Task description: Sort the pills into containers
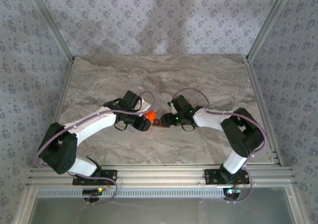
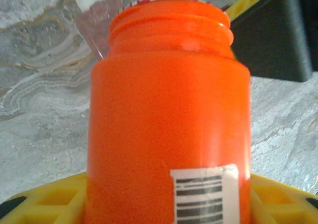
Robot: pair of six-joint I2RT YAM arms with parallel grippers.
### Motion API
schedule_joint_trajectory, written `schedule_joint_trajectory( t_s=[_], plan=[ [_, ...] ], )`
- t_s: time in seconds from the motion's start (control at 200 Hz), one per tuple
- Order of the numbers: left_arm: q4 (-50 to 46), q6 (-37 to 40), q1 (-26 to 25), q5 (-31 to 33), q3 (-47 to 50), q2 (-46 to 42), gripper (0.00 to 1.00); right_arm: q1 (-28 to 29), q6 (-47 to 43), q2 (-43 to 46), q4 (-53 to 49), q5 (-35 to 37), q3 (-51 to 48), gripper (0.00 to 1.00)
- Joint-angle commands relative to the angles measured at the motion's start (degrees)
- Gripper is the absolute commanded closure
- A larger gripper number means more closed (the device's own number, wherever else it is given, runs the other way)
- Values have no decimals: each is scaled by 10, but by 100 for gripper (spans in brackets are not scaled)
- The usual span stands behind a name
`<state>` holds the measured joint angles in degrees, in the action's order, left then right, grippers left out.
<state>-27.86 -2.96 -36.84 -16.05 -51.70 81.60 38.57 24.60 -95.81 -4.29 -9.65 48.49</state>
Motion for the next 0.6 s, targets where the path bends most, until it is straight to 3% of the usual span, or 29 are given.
schedule_joint_trajectory(
  t_s=[0.0,0.355,0.6],
  plan=[
    [62,-14,2,-6,18,-37,100,0,4,2,-23,-2,20,27],
    [202,-27,2,10,83,-119,100,-16,9,62,-65,6,41,26],
    [302,-11,2,36,110,-165,100,-61,10,103,-114,5,51,25]
  ],
)
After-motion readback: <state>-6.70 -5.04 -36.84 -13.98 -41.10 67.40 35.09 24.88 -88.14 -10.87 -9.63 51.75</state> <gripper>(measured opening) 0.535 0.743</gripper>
